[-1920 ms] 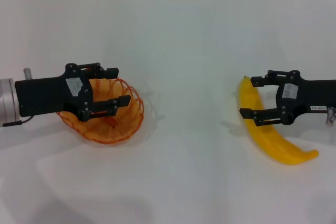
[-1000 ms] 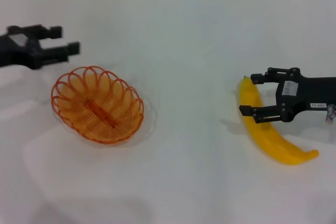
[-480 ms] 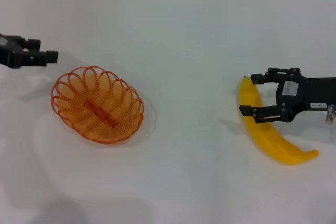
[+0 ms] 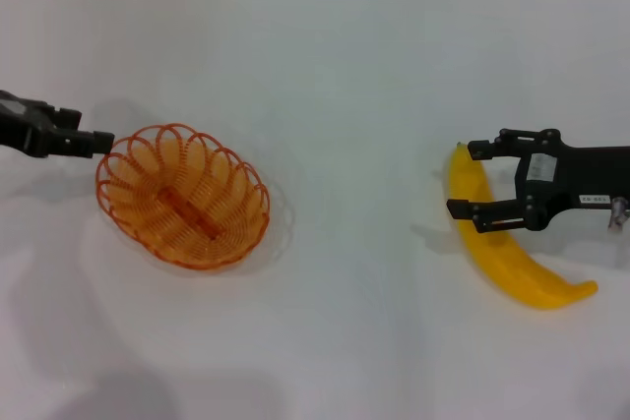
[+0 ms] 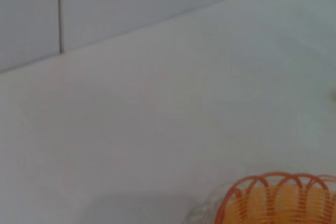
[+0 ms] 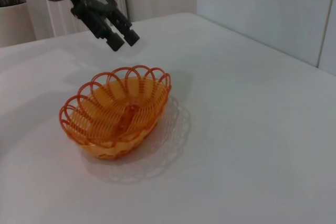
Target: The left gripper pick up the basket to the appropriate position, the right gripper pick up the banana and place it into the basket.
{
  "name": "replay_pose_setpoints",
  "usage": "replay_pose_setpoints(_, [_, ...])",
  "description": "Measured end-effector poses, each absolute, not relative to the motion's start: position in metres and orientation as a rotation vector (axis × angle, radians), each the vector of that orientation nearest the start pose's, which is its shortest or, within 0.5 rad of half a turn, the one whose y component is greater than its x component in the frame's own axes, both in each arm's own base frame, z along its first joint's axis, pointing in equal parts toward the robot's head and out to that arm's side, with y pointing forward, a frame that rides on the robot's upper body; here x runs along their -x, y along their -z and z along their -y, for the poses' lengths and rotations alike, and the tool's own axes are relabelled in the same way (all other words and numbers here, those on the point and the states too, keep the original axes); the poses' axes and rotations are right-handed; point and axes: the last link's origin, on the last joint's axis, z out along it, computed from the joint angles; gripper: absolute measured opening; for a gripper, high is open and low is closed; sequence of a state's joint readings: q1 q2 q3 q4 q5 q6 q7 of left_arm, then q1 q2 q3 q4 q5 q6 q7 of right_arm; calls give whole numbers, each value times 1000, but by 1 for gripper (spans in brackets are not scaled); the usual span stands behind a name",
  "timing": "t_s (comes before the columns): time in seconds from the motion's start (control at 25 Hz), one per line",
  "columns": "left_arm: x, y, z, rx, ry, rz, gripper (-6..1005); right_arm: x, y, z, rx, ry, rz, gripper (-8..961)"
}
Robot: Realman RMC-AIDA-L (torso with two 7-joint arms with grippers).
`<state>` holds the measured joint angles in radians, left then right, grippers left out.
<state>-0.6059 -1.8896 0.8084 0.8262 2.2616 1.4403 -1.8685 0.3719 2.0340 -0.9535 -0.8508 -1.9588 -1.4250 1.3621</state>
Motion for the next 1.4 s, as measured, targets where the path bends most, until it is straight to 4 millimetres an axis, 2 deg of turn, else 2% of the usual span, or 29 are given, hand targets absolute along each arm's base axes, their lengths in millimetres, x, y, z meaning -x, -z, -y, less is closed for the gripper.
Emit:
replay_pose_setpoints(0.52, [286,-63,-392,2570,-17,899,658,-292,-13,-318,2744,-345,-449,891])
replay_pose_setpoints(1.4, [283,-35,-400,2556,-69,850,642,-291,-7,-319,2761,-350,-466,891])
